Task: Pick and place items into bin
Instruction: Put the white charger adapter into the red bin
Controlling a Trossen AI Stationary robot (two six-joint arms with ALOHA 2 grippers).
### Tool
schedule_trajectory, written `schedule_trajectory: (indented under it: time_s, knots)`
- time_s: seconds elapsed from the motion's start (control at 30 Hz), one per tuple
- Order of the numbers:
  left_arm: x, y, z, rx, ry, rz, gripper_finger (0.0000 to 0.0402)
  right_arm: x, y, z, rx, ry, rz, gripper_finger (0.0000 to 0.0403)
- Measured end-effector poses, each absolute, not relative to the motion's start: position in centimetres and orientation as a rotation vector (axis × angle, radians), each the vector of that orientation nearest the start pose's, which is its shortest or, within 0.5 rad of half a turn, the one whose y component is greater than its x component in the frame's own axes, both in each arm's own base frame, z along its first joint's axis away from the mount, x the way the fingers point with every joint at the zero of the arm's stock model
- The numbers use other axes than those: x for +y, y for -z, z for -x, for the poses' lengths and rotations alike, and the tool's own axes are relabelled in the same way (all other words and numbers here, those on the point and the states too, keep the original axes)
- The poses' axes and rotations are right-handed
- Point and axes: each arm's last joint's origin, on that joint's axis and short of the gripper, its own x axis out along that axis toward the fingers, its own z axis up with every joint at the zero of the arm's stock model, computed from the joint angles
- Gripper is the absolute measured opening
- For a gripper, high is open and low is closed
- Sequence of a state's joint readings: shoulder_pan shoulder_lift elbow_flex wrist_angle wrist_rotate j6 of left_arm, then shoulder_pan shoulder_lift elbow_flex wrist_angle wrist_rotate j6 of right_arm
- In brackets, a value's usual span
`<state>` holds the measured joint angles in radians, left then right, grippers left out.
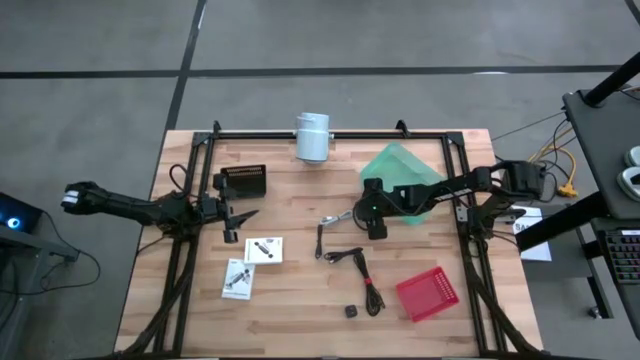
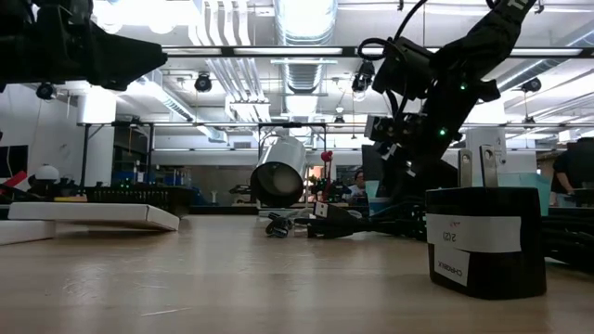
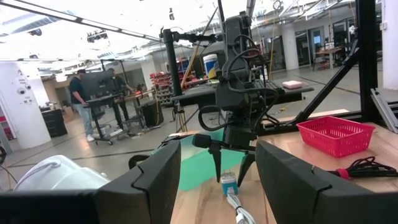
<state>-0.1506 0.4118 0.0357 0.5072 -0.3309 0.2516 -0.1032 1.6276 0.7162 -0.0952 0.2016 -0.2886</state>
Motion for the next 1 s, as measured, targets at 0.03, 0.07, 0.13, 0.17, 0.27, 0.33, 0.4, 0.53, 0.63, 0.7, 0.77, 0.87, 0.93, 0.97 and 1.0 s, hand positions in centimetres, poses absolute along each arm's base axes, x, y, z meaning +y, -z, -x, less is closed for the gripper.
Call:
schedule_trajectory:
  time_s: [0.03,0.07,0.13,0.17,0.27,0.33,0.4,0.53,0.63,0.7,0.77,0.87,0.93,0.97,1.0]
  knots:
    - [-0.9,-18.7,-12.2,-0.104,-0.195,-0.219,0.0192,-3.5,-12.9,-28.2,1.043,0.131,0.311,0.0188]
    - [-0.9,-18.7,-12.2,-0.104,-0.195,-0.219,0.0192,-3.5,-12.9,-28.2,1.042,0.132,0.312,0.0183]
    - [-0.9,-18.7,-12.2,-0.104,-0.195,-0.219,0.0192,-3.5,-12.9,-28.2,1.039,0.132,0.311,0.0172]
    - [-0.9,-18.7,-12.2,-0.104,-0.195,-0.219,0.0192,-3.5,-13.0,-28.2,1.036,0.133,0.311,0.0167]
    - [-0.9,-18.7,-12.2,-0.104,-0.195,-0.219,0.0192,-3.5,-13.0,-28.3,1.034,0.132,0.314,0.0153]
    - [-0.9,-18.7,-12.2,-0.104,-0.195,-0.219,0.0192,-3.5,-13.1,-28.3,1.031,0.133,0.312,0.0149]
    - [-0.9,-18.7,-12.2,-0.104,-0.195,-0.219,0.0192,-3.5,-13.1,-28.3,1.031,0.134,0.311,0.0148]
    - [-0.9,-18.7,-12.2,-0.104,-0.195,-0.219,0.0192,-3.5,-13.1,-28.3,1.021,0.154,0.292,0.0148]
    - [-0.9,-18.7,-12.2,-0.104,-0.195,-0.219,0.0192,-3.6,-13.3,-28.6,0.979,0.174,0.271,0.0148]
    - [-0.9,-18.7,-12.2,-0.104,-0.195,-0.219,0.0192,-3.6,-13.5,-28.9,0.946,0.181,0.266,0.0147]
    - [-0.9,-18.7,-12.2,-0.105,-0.195,-0.219,0.0192,-3.6,-13.7,-29.1,0.919,0.183,0.267,0.0147]
    - [-0.9,-18.7,-12.2,-0.104,-0.195,-0.219,0.0192,-3.6,-13.9,-29.2,0.896,0.182,0.266,0.0147]
    - [-0.9,-18.7,-12.2,-0.104,-0.195,-0.219,0.0192,-3.6,-14.1,-29.2,0.889,0.181,0.267,0.0147]
    - [-0.9,-18.7,-12.2,-0.104,-0.195,-0.219,0.0192,-3.6,-14.3,-29.1,0.882,0.182,0.263,0.0147]
    - [-0.9,-18.7,-12.2,-0.104,-0.195,-0.219,0.0192,-3.6,-14.5,-29.1,0.873,0.182,0.251,0.0147]
